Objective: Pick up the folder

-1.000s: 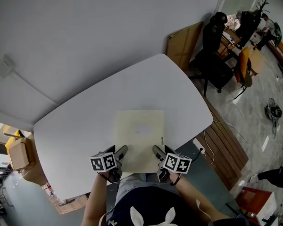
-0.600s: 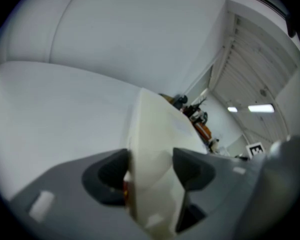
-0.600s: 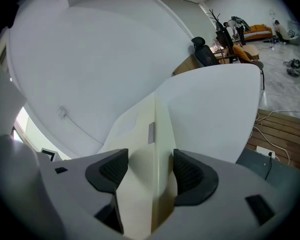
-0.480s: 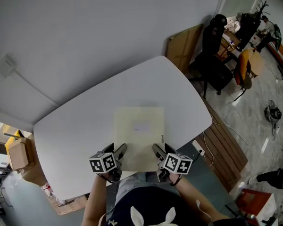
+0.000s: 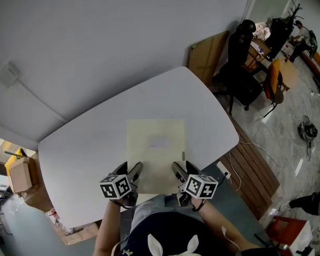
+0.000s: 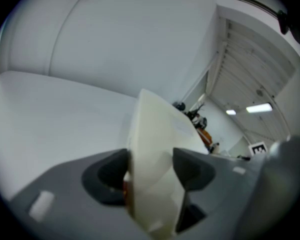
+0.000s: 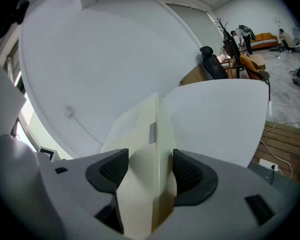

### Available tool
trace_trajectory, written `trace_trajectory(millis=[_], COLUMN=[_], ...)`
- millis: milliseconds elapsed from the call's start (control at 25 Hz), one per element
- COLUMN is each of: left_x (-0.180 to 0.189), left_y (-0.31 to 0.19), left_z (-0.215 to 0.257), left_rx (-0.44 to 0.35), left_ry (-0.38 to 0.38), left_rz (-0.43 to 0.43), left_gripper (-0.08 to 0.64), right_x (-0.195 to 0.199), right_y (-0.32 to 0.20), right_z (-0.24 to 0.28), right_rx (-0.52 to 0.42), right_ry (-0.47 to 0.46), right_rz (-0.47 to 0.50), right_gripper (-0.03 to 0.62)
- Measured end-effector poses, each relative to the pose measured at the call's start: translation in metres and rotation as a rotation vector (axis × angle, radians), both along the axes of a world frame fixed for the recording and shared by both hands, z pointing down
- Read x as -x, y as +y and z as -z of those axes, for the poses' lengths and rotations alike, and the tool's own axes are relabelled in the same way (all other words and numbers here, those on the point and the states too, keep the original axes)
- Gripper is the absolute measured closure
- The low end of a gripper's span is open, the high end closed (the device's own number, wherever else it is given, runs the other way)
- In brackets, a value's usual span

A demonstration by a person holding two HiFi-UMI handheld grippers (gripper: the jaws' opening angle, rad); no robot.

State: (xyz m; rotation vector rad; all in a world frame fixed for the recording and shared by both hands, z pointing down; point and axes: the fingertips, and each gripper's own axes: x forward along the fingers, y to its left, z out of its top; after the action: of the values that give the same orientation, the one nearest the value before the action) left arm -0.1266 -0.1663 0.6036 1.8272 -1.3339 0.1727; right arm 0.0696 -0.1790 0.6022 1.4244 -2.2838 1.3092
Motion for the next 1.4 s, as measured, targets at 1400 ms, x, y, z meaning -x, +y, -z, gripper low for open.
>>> trace_trajectory(millis=[1400], left_x=[0.006], left_y=[-0.006], left_z=[0.083], left_rx=[-0.223], left_ry=[-0.047], left_rz=[0.013], left_gripper=[0.285], right_x=[0.006], right_y=[-0.006], right_z=[0.08], right_rx=[-0.231], right_ry=[-0.002], right_rz=[0.0], right_gripper=[0.321])
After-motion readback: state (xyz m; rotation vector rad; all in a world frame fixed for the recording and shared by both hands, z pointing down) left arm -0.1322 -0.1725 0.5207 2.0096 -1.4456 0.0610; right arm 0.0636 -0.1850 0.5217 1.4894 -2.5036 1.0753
